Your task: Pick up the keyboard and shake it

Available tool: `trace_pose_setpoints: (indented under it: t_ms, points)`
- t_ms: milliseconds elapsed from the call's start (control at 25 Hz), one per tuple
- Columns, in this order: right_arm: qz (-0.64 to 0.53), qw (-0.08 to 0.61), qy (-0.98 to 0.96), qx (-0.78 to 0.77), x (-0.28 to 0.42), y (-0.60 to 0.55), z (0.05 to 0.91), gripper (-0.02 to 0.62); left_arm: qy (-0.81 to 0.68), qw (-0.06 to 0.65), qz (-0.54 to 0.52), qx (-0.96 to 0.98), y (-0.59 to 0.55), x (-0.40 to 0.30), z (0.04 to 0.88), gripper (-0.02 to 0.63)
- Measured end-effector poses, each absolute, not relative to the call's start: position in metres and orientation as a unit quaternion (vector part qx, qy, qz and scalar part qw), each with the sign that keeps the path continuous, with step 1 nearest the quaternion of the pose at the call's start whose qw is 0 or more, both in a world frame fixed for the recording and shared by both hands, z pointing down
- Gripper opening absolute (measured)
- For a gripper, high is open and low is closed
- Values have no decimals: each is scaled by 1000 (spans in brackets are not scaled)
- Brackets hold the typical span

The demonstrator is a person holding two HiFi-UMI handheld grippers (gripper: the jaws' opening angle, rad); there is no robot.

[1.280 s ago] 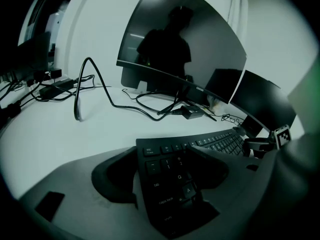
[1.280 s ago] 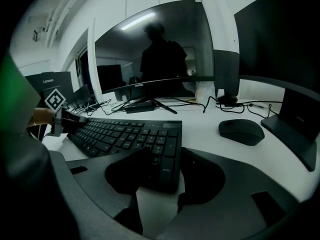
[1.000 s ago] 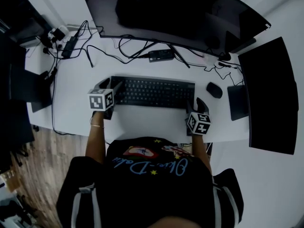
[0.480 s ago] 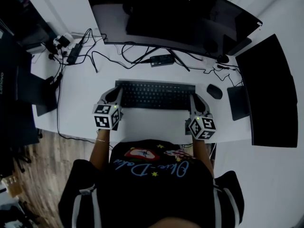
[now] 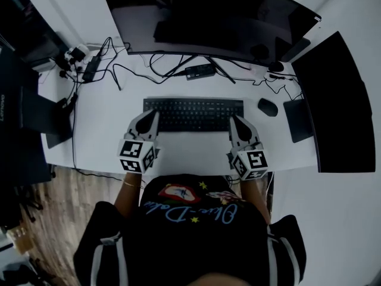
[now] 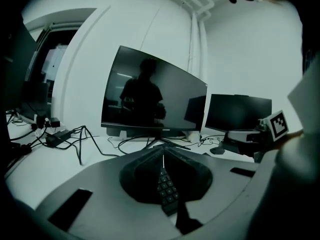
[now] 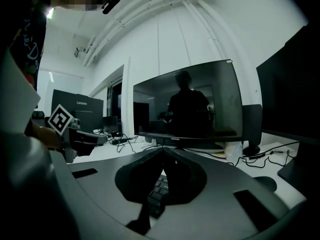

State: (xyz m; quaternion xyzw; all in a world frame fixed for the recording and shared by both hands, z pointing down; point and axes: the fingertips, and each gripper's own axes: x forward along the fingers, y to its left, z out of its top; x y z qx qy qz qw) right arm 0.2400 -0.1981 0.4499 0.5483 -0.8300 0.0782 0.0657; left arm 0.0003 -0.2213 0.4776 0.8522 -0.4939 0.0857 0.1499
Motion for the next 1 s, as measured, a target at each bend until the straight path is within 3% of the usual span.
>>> trace_pose_setpoints:
  t_ms: [1000]
  points:
    - [85,69,-855,507,263,-200,434,0,-512,142,94,842,-207,49,451,8]
